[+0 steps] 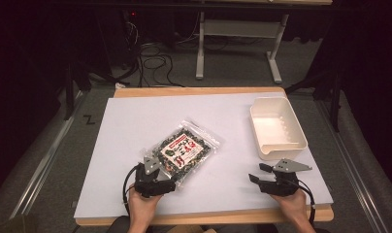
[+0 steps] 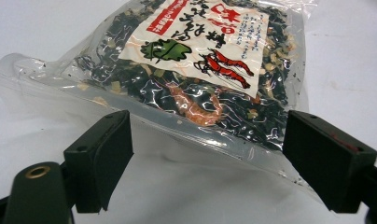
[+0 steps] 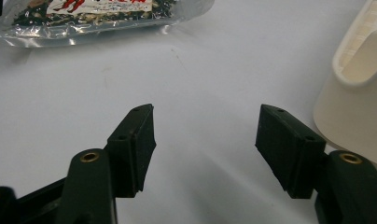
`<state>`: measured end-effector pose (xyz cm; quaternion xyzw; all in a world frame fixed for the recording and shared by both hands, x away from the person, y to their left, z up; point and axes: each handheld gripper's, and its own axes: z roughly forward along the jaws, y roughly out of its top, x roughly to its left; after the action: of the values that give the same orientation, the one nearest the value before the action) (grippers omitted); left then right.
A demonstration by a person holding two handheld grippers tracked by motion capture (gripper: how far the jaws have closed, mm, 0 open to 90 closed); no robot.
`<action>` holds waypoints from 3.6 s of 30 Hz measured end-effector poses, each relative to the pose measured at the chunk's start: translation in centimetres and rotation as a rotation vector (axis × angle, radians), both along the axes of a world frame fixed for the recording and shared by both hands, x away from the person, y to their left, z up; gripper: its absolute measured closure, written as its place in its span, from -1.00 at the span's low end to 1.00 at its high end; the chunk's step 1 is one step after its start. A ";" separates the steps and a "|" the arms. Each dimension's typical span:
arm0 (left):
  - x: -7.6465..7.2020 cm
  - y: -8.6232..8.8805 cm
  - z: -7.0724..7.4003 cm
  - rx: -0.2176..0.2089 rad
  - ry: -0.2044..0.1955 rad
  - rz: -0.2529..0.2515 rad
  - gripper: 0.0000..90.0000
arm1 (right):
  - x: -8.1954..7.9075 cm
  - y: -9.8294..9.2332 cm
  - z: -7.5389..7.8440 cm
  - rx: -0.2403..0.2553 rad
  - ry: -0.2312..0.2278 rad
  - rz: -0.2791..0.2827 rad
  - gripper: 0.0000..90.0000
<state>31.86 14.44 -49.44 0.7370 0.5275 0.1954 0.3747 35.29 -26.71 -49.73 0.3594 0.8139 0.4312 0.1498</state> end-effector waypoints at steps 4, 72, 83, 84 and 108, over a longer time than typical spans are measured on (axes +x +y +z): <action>-0.2 0.2 0.1 -0.008 -0.014 0.013 -0.63 | -0.2 0.0 0.2 0.015 -0.001 0.001 -0.08; 2.4 1.3 -0.8 -0.028 0.043 0.094 -0.63 | 12.4 12.0 2.6 -0.146 0.166 -0.076 -0.13; 2.5 1.4 -0.8 -0.034 0.051 0.092 -0.62 | 14.8 12.7 0.7 -0.123 0.290 -0.114 -0.14; 2.5 1.4 -0.8 -0.035 0.051 0.092 -0.62 | 14.9 12.7 0.4 -0.120 0.304 -0.112 -0.13; 3.5 0.7 -1.5 -0.077 0.074 0.031 -0.45 | 13.8 12.3 0.7 -0.076 0.338 0.033 1.00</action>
<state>35.37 15.18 -50.93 0.7204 0.5595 0.1533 0.3802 49.10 -14.42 -49.04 0.4073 0.8490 0.3361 0.0170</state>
